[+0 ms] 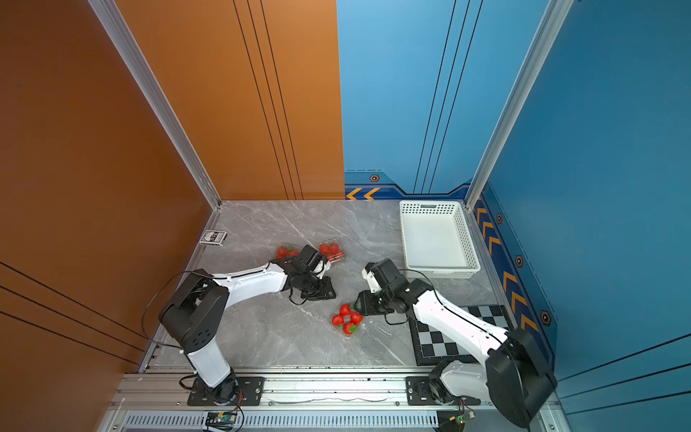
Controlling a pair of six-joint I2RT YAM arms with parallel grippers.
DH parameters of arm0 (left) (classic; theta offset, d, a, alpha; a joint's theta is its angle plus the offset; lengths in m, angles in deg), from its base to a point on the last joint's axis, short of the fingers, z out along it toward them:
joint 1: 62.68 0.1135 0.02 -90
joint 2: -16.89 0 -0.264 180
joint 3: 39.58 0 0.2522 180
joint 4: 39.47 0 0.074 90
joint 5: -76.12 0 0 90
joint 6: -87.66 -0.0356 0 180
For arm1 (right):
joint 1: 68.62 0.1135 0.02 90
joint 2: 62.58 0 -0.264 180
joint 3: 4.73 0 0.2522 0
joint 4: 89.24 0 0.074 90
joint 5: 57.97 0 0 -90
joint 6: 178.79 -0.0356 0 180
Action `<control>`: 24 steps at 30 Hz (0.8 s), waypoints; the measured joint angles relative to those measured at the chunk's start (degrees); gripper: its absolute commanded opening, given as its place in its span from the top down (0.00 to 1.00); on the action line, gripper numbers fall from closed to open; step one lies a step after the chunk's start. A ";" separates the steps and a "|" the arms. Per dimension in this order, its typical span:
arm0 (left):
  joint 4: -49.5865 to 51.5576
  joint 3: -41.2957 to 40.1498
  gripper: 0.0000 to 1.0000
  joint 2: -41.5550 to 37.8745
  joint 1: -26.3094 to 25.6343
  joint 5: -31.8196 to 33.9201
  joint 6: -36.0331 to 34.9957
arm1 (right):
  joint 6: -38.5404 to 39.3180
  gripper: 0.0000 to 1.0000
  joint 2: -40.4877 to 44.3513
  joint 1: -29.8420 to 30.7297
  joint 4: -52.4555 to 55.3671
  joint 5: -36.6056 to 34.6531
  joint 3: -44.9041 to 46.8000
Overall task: Pack strawberries into containers
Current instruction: Adjust the strawberry in the packing box, then close the packing box at the center of the board.
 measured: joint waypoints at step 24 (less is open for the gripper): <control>-1.36 0.00 0.72 0.85 -2.25 0.02 1.36 | -26.10 0.40 40.41 -3.41 13.49 -0.92 24.50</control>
